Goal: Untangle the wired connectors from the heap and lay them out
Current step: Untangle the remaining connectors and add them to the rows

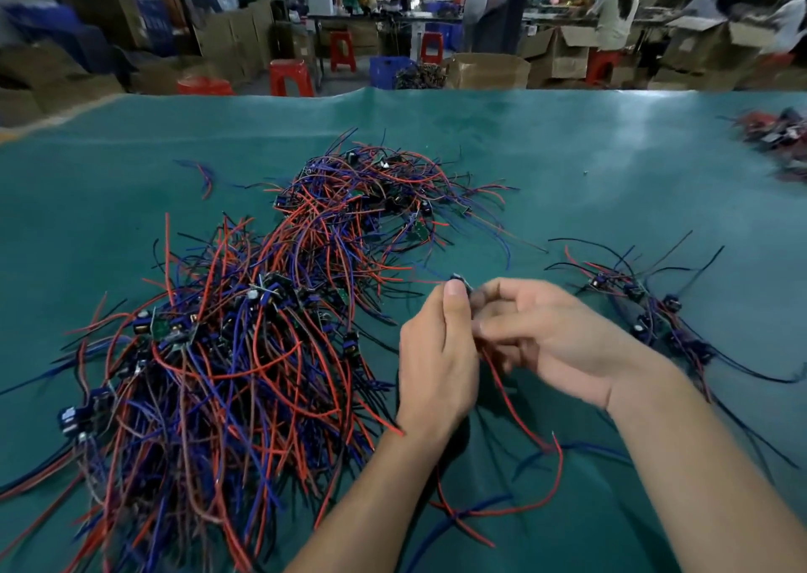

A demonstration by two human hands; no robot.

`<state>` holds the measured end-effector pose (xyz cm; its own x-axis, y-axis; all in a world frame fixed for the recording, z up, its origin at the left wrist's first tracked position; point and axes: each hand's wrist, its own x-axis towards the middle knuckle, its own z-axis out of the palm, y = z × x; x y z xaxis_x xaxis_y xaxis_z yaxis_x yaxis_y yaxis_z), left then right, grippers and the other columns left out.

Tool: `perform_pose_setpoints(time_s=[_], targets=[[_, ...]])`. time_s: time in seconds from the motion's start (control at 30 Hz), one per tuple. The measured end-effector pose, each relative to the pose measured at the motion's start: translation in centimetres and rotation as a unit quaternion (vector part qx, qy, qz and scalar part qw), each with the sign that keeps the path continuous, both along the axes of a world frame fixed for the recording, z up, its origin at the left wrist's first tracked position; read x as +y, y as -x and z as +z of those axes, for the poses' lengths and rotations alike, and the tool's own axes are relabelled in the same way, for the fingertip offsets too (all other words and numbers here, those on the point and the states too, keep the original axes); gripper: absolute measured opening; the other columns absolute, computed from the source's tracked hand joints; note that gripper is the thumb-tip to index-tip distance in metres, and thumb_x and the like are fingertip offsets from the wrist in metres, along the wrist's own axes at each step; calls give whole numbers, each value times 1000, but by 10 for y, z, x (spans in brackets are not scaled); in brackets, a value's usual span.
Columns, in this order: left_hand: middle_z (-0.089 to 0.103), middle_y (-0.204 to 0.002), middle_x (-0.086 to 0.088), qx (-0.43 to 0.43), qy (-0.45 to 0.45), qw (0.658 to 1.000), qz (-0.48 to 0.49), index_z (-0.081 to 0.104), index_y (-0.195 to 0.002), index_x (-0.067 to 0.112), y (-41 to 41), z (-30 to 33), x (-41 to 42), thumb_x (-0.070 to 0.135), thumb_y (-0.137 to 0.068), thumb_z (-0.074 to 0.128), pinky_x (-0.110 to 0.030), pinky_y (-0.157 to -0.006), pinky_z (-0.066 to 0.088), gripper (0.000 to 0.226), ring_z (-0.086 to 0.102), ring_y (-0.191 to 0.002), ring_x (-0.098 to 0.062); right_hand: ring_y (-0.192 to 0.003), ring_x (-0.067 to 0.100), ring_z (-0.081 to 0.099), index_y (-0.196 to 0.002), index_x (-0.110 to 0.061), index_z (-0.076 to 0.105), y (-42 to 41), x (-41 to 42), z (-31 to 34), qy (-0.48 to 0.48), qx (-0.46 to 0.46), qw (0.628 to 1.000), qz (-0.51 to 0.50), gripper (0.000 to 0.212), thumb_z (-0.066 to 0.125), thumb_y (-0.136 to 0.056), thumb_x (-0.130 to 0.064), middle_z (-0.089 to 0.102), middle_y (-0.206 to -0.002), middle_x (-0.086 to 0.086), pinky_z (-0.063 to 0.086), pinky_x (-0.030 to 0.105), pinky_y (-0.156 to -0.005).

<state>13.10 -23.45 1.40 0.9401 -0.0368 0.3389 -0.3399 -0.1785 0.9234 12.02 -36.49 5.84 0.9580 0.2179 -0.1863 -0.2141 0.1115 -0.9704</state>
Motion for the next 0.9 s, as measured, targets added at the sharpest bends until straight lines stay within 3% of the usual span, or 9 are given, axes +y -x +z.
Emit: perform_pose_setpoints(time_s=[0.1, 0.2, 0.27, 0.3, 0.37, 0.47, 0.57, 0.73, 0.9], targets=[[51, -66, 8, -17, -29, 999, -13, 50, -78, 15, -1, -1, -1, 36, -105, 40, -41, -67, 42, 36, 45, -65, -12, -53, 11, 58, -101, -2, 60, 1, -8, -4, 66, 8, 997, 36, 28, 69, -75, -6, 65, -68, 5, 47, 23, -46], [59, -71, 5, -8, -40, 999, -17, 57, -84, 15, -1, -1, -1, 28, -103, 46, -38, -69, 44, 25, 53, -70, -14, -57, 16, 62, -102, 3, 66, 3, -14, -6, 146, 2, 988, 40, 27, 72, -77, -5, 68, -75, 14, 51, 26, -49], [63, -75, 3, 4, -40, 999, -15, 61, -89, 14, -2, -1, -1, 27, -100, 47, -38, -73, 46, 23, 56, -75, -17, -59, 20, 61, -84, -6, 73, 1, -15, -8, 202, -50, 978, -23, 7, 75, -82, 0, 69, -71, 14, 48, 25, -46], [64, -75, 2, 7, -46, 999, -14, 61, -88, 14, -3, -2, -1, 26, -100, 48, -38, -73, 46, 21, 57, -75, -18, -58, 19, 59, -78, -10, 74, -2, -18, -10, 213, -78, 971, -82, 12, 75, -84, 0, 68, -67, 11, 45, 24, -44], [65, -75, 2, 6, -59, 998, -20, 63, -88, 15, -4, -3, -1, 25, -99, 53, -39, -72, 48, 18, 58, -75, -20, -58, 16, 56, -78, -13, 75, -7, -23, -11, 168, -102, 968, -158, 10, 75, -85, -6, 66, -66, 6, 42, 23, -42], [64, -71, 2, -13, -87, 995, -44, 66, -89, 16, -4, -4, -1, 27, -96, 58, -42, -69, 49, 15, 57, -72, -25, -61, 12, 56, -87, -11, 79, -7, -18, -12, 113, -106, 979, -130, 4, 77, -85, -12, 69, -74, 6, 42, 22, -46], [56, -65, 1, -29, -104, 993, -47, 65, -88, 15, -5, -5, -2, 33, -93, 55, -45, -67, 48, 21, 53, -70, -29, -63, 13, 58, -79, -13, 81, -9, -12, -16, 105, -109, 977, -150, 9, 76, -85, -8, 72, -84, 14, 41, 20, -48], [59, -63, 3, -25, -106, 992, -58, 57, -84, 26, -7, -10, -2, 22, -101, 50, -46, -64, 49, 19, 55, -63, -24, -60, 12, 57, -78, -4, 80, -14, -18, -19, 49, -101, 968, -224, 5, 78, -83, -5, 69, -74, 7, 44, 21, -48], [47, -52, 10, -12, -93, 993, -66, 67, -92, 21, -10, -13, -4, 20, -102, 52, -36, -58, 38, 17, 41, -54, -16, -54, 10, 54, -67, -14, 78, -16, -24, -19, 118, -178, 931, -295, 18, 81, -81, -3, 68, -65, 0, 41, 20, -47]])
